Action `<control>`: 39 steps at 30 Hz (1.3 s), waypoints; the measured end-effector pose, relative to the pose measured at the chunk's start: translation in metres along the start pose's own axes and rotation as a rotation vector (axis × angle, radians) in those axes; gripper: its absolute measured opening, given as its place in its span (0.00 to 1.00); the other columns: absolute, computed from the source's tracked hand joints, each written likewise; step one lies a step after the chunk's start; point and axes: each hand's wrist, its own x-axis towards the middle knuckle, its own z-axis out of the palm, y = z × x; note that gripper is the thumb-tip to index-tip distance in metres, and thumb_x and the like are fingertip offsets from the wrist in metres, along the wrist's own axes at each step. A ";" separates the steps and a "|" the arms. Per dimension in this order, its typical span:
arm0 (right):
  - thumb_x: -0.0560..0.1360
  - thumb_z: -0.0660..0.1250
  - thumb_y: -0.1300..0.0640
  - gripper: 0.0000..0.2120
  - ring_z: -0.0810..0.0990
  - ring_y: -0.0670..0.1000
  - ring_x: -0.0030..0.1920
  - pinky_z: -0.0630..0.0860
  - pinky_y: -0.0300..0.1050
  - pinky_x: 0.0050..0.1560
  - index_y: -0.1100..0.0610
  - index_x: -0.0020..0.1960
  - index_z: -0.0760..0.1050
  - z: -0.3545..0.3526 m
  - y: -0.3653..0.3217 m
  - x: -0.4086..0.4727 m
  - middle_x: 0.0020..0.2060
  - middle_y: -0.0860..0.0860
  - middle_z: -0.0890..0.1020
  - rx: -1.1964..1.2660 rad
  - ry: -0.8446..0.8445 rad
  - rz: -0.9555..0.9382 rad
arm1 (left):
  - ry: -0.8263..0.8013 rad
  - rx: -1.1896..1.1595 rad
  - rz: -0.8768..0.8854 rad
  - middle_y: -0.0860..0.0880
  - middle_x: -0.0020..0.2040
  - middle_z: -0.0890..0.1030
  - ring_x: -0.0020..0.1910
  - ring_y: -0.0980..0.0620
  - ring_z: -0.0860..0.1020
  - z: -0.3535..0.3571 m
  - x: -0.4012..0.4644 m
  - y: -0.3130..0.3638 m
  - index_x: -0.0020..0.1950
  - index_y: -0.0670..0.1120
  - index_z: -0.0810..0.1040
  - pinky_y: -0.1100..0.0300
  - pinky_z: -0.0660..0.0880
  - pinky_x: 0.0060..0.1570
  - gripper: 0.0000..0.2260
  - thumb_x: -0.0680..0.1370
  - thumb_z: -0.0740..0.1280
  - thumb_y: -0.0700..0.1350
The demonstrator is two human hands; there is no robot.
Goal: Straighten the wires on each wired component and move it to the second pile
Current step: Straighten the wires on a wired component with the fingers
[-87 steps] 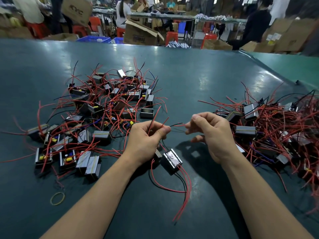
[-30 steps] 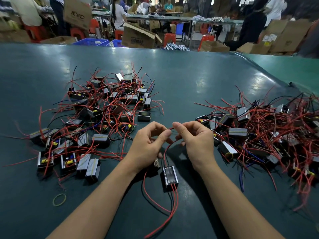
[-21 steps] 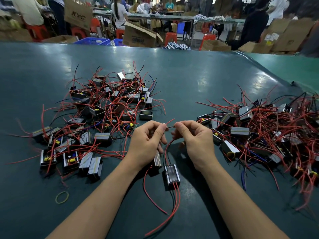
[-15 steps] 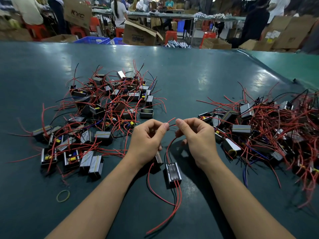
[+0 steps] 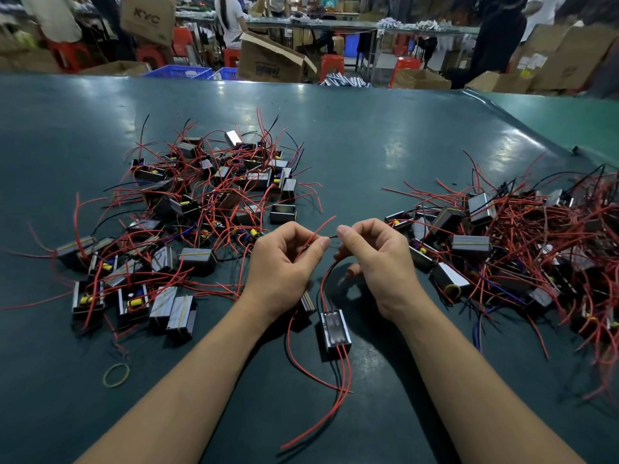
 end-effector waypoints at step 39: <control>0.79 0.66 0.52 0.11 0.78 0.46 0.30 0.72 0.43 0.29 0.56 0.40 0.78 -0.014 0.004 0.012 0.32 0.49 0.80 -0.336 0.044 -0.024 | 0.045 -0.252 -0.052 0.50 0.27 0.74 0.24 0.54 0.71 -0.002 0.003 0.004 0.47 0.44 0.80 0.62 0.72 0.23 0.02 0.78 0.67 0.38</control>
